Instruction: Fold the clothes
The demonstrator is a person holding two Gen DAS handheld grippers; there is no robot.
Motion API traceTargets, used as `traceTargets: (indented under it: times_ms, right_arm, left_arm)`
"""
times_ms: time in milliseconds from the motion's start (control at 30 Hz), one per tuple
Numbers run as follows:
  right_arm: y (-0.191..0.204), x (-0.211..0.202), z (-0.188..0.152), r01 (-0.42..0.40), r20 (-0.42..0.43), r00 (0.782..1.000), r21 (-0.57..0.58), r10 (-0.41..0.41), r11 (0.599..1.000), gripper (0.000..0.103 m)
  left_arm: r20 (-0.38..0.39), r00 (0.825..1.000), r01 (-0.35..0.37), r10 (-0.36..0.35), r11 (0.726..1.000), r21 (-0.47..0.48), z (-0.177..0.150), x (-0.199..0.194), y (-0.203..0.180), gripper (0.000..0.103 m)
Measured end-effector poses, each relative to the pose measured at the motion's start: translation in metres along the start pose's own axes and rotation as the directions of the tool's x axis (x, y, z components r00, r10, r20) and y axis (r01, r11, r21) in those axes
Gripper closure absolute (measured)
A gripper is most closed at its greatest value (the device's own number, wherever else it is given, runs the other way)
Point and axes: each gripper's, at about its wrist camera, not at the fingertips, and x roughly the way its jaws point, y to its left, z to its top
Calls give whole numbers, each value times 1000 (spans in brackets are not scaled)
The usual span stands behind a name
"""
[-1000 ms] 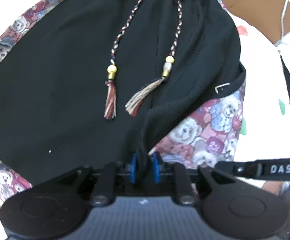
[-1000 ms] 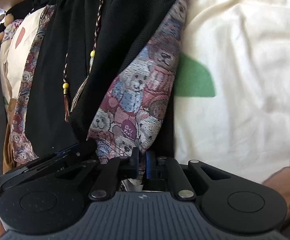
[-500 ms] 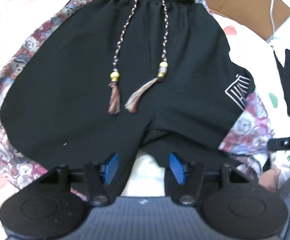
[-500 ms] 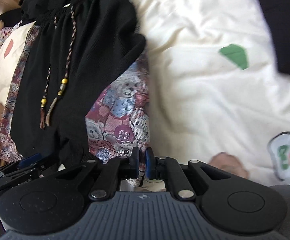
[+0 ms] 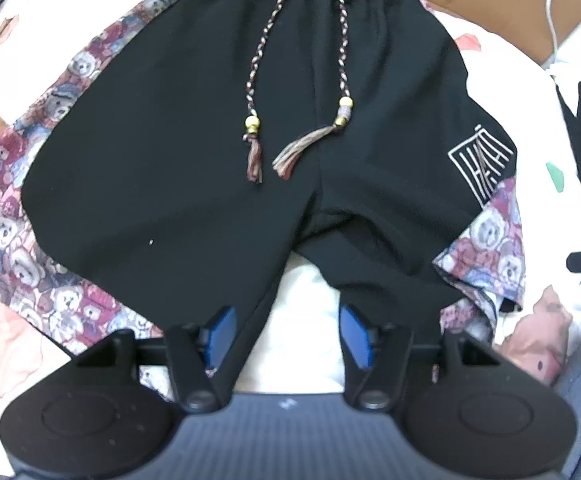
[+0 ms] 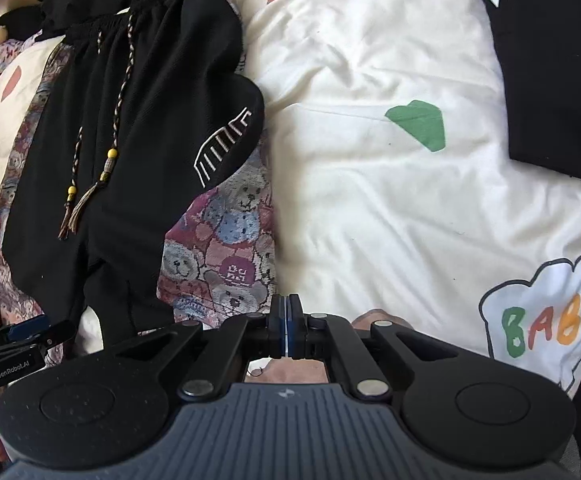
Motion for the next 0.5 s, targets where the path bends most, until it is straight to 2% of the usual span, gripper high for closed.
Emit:
traceTargets:
  times_ms: [167,367,433,500]
  right_arm:
    - [-1,5,1,-39,-10,999,26,39,999,99]
    - [6,31,-3,-44,-46,998,73,47,996,92]
    - [8,40,-5,-45,-61,997,89,50,995,82]
    - [9,48,-7,-40,-68,997,103,47,994,63]
  left_arm:
    - [-8,1000,26,-26,1000,-11,-8,1,1,37]
    - [-25,999,38,-38,999,-15,-13,10,-3,34]
    - [-35,998,45,-46,999,-22,-15,14,-3,34]
    - [-42,998,55,-56,998,-31,-16,16,-2,32]
